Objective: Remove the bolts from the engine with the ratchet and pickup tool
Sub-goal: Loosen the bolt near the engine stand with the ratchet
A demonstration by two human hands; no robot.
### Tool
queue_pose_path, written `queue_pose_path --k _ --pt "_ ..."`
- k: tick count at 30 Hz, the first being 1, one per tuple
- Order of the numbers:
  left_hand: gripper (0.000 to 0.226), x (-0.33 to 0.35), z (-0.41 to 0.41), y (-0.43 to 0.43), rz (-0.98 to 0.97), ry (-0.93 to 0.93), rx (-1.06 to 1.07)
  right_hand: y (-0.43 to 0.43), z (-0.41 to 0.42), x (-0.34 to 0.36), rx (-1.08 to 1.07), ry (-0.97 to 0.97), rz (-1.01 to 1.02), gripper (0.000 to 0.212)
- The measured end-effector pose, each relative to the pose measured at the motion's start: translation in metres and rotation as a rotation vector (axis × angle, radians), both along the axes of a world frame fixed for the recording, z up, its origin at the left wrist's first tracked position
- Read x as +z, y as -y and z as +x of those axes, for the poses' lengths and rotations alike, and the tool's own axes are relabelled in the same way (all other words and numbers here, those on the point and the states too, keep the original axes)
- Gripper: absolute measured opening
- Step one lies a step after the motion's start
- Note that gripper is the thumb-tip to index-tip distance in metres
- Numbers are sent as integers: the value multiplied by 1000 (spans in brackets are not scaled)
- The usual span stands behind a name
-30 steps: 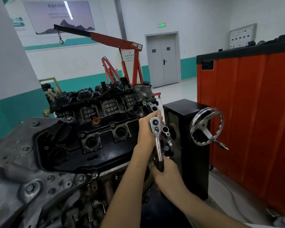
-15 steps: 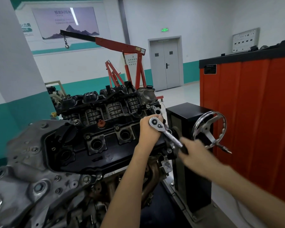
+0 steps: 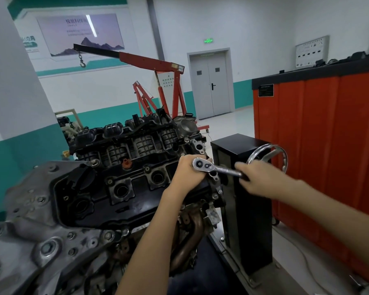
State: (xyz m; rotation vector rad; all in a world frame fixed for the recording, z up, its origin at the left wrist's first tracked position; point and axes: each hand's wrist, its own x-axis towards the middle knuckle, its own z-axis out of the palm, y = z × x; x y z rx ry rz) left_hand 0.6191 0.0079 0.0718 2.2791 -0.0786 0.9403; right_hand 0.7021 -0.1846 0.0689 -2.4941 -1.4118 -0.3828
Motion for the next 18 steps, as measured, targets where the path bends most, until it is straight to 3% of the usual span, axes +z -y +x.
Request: queue_pose_path --k 2,5,7,9,11,13,15,18 --pt "57 1 0 5 -27 34 30 -2 11 23 -21 201 -46 16" --pt "58 -3 5 4 -269 126 103 -10 -6 17 -47 146 20 18" --pt "60 -6 12 1 -339 167 122 -15 -30 -12 -70 -80 176 12" --pt "61 -12 17 2 -310 182 110 -22 -61 -44 -49 -433 361 4" --pt "56 -16 20 9 -252 180 68 -37 -89 -68 4 -775 545 9" --pt "55 -18 20 15 -233 191 43 -50 -108 -78 36 -949 672 18" --pt "54 -16 18 16 -236 217 32 -52 -105 -75 35 -909 655 23" --pt "54 -12 11 7 -208 150 -10 -29 -68 -57 31 -633 401 21"
